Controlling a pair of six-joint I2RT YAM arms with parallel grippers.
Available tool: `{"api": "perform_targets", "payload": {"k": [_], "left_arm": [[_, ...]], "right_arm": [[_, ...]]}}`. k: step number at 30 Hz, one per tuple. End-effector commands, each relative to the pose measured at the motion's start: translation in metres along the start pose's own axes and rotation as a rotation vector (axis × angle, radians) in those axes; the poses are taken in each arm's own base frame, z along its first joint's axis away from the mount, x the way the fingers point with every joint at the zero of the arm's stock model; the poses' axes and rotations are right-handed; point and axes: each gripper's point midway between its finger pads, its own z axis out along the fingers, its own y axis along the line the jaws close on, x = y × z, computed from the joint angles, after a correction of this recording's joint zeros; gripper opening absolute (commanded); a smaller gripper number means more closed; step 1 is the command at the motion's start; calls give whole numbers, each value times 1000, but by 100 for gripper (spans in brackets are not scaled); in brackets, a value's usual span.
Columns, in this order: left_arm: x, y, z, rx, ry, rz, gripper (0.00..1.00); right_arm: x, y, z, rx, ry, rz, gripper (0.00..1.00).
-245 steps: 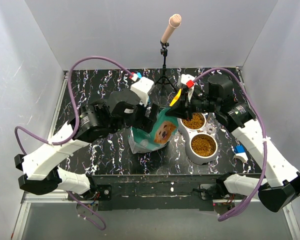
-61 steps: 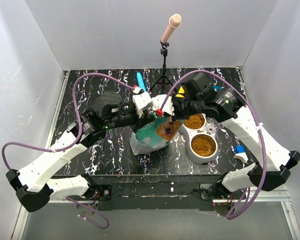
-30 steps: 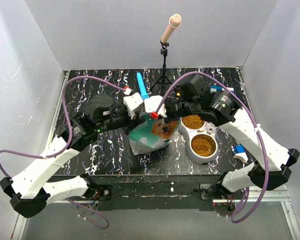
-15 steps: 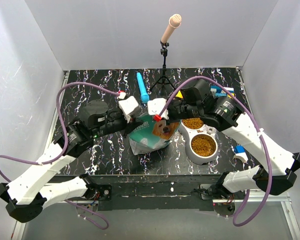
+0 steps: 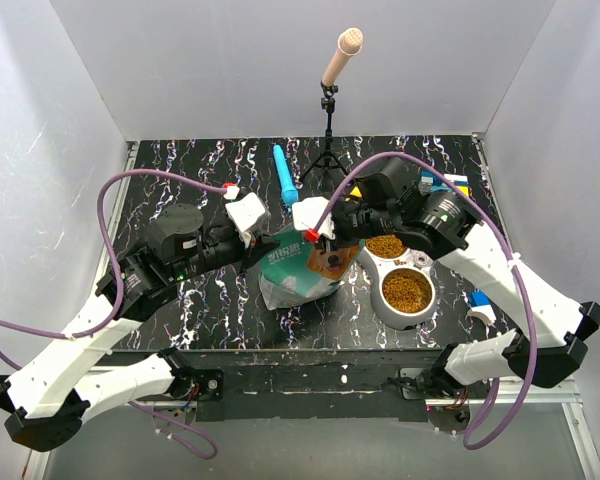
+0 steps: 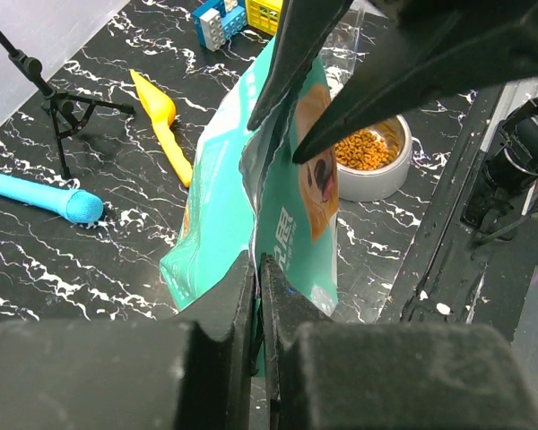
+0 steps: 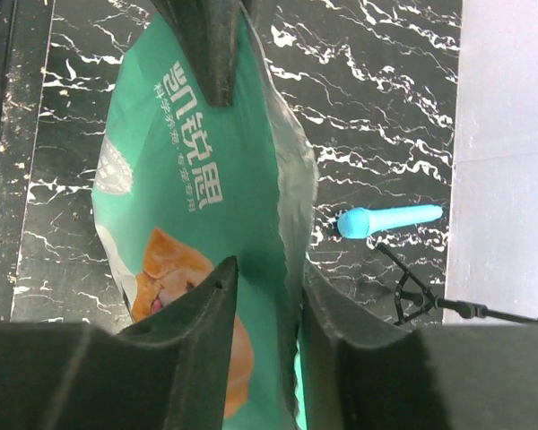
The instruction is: Serve the pet food
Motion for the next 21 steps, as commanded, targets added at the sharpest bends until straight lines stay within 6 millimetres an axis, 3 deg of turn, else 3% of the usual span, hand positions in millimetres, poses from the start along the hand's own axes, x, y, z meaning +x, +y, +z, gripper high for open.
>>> {"api": "perform_targets", "payload": {"k": [1,8,10,12,19,21], "left_arm": [[-17,-3,-1,16,-54,0,0],[-19,-13,-3,69,-65,-14,0],[-19,-12,-3,59,-73,-15,0],[-19,-11,-3,53,-73,-12,0],[-13,-11,-7,48,-63,-21,0],[-11,-13,-9,51,-63,-28,0]], "right_arm": [[-12,3,11,-40,-35,-12,41],[-34,-5,21,-57,-74,-47,38],[-33,-2,24,-80,-57,-59,27],[-30,-3,25,-67,-33,-75,2],[-22,-10,12,2,28,-117,1],[-29,-7,10,4,-14,-108,1]]}}
